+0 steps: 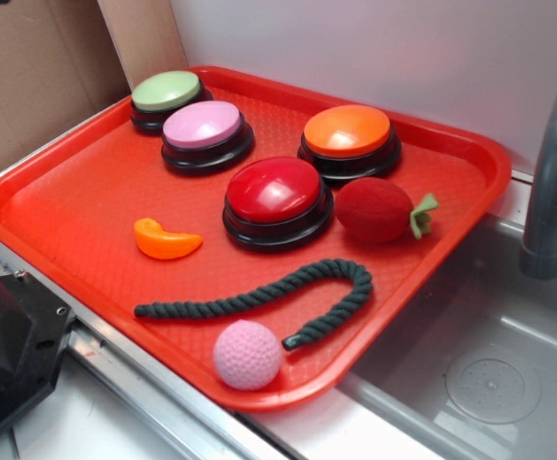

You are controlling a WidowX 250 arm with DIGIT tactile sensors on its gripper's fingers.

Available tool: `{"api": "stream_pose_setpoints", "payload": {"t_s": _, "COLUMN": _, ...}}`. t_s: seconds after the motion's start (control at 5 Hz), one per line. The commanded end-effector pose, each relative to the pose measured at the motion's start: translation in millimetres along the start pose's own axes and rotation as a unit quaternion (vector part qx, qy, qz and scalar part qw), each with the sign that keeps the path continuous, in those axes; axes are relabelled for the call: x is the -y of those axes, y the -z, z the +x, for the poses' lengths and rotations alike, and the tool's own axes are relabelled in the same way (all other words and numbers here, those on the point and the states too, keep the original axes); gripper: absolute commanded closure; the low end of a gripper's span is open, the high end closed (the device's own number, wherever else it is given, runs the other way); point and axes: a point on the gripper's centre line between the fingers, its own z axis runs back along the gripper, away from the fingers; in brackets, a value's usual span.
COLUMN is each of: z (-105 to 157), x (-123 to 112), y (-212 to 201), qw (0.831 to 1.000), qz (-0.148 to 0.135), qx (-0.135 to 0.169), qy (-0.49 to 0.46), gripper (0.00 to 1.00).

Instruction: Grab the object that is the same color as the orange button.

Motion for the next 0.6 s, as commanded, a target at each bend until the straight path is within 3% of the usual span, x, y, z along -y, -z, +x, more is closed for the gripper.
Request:
{"api": "stream_pose_setpoints", "payload": {"t_s": 0.0, "z": 0.0, "x": 0.0, "y": 0.0, "qw": 1.0, "qz": 0.0, "qx": 0.0, "qy": 0.0, "gripper": 0.0}}
{"api": "stream_pose_setpoints", "payload": {"t_s": 0.2, "z": 6.5, "x": 8.0, "y": 14.6, "qw": 0.995, "qz": 0.005, "qx": 0.002, "qy": 0.097, "gripper": 0.0}}
{"api": "stream_pose_setpoints", "payload": {"t_s": 0.4, "z": 15.6, "x": 11.7, "y": 36.2, "qw": 0.98, "qz": -0.035, "qx": -0.012, "qy": 0.197, "gripper": 0.0}}
